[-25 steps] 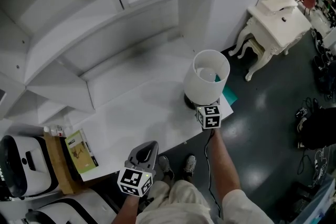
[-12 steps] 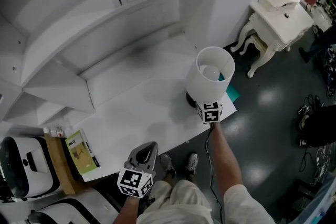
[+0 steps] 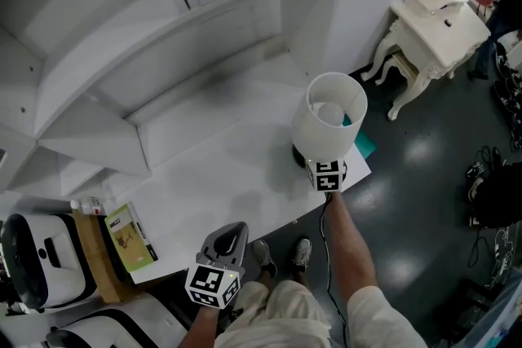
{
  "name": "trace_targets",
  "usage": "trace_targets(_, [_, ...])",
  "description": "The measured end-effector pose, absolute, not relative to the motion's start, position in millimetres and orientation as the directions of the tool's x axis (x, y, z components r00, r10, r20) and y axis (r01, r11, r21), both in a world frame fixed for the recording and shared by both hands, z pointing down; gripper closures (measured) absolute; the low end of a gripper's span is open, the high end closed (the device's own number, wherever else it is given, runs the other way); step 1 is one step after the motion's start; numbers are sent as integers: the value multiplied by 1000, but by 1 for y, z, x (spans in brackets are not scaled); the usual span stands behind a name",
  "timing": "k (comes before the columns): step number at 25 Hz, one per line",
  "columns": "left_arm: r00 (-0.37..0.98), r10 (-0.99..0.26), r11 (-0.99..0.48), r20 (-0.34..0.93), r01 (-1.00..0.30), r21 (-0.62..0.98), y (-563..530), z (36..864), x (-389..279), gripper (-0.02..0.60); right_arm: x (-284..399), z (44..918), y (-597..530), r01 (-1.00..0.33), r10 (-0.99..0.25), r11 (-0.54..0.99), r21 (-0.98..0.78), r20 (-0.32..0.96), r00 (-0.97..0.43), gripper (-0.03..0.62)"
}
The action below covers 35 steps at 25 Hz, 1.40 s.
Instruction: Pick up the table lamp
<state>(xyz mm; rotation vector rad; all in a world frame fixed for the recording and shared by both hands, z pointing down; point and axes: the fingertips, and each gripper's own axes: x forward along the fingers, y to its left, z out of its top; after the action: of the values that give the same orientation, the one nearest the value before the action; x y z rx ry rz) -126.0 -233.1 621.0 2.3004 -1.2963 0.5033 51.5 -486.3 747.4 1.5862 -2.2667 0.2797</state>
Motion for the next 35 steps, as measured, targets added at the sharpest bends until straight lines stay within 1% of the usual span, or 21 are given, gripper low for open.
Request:
trace_targets(6, [484, -710, -448, 512, -871, 202, -237, 620, -131, 573, 49, 744, -479, -931, -858, 362, 39, 405, -317, 445])
trace_targets(12, [487, -717, -447, 498, -870, 207, -243, 616, -129, 572, 48, 728, -474, -924, -845, 382, 16, 411, -342, 448])
trace_targets(19, [505, -738, -461, 447, -862, 213, -256, 593, -117, 573, 51, 693, -475, -919, -830, 395, -13, 423, -363, 451])
trace_targets(23, [511, -756, -468, 410, -859, 207, -262, 575, -112, 573, 46, 663, -466, -893, -806, 449, -21, 421, -415, 451])
trace_targets(28, [501, -779, -464, 377, -865, 191, -264, 555, -105, 573, 38, 629, -450, -856, -762, 510, -85, 417, -495, 451])
trace_targets(35, [489, -799, -460, 350, -872, 168, -257, 533, -92, 573, 39, 601, -412, -829, -717, 546, -123, 443, -538, 451])
